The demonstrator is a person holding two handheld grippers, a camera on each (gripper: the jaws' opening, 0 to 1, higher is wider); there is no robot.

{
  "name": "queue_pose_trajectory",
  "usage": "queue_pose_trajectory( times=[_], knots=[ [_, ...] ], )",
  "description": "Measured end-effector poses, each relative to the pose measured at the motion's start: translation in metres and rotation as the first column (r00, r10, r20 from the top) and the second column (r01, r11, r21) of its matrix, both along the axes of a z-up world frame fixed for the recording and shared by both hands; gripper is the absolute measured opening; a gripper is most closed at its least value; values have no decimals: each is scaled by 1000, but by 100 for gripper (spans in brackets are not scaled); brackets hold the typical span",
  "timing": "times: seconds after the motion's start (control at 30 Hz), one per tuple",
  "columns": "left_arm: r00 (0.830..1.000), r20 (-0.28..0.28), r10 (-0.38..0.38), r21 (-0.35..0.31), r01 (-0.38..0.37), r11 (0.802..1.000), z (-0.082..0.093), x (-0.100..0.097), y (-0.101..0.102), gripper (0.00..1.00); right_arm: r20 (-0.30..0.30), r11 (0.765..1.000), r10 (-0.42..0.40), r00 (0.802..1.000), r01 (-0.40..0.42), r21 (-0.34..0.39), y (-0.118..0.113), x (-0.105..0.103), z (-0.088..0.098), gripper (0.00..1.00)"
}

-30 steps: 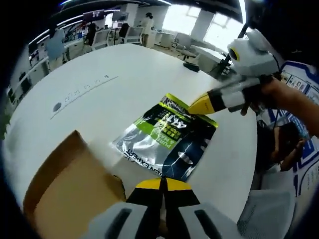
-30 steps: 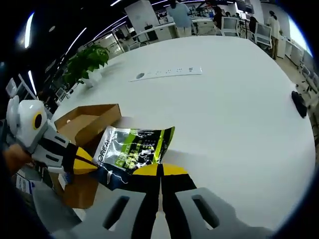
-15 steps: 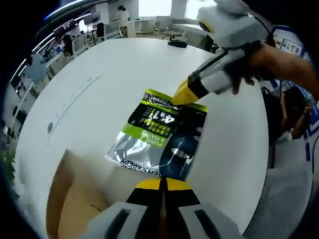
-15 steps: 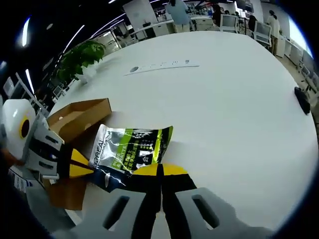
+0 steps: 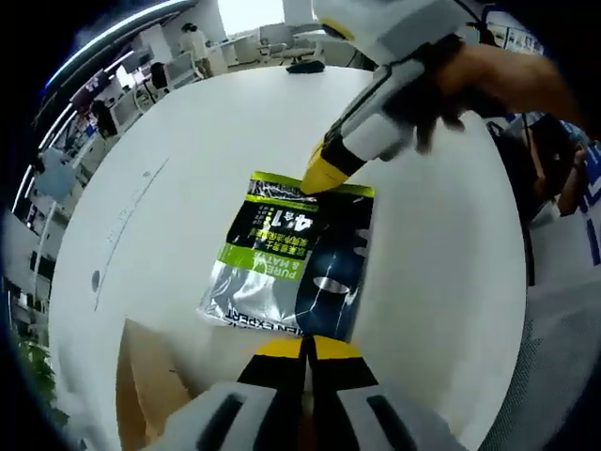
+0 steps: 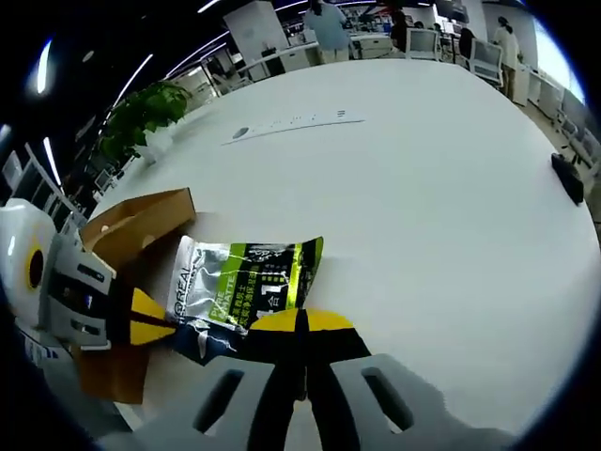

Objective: Operate the shoe box by opening the lid, removing the specified soft item, and placing it in the target area until the item is outside and the box remains undamaged.

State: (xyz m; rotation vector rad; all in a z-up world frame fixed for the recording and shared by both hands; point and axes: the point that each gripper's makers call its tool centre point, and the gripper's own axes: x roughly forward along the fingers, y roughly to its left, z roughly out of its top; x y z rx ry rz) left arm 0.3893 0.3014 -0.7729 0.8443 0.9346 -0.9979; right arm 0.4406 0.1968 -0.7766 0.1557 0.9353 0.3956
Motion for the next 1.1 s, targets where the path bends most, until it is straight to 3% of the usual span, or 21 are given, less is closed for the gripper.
queue_pose_trajectory(
  times=[0.2, 0.4, 0.63, 0.8, 0.97, 1.1],
  knots=[
    [995, 45, -89, 77, 85, 993, -8, 4, 3, 1, 0, 1000, -5, 1000, 5, -4, 2, -1, -8, 0],
    [989, 62, -131, 112, 124, 986, -11, 6, 5, 1, 11, 1000, -6, 1000, 6, 3, 3, 1, -7, 0],
    [961, 130, -244, 212, 213, 954, -11, 9, 10, 3, 4, 1000, -8, 1000, 8, 23, 6, -1, -9, 0],
    [930, 169, -327, 283, 272, 920, -8, 9, 14, 6, 6, 1000, -1, 1000, 1, 12, 11, -1, -10, 0],
    [921, 176, -346, 300, 285, 910, -2, 5, 17, 7, 10, 1000, -11, 1000, 11, -1, 10, 1, -11, 0],
    [935, 162, -316, 277, 264, 924, 1, 4, 21, 9, 4, 1000, -18, 1000, 18, 5, 10, 2, -11, 0]
  ],
)
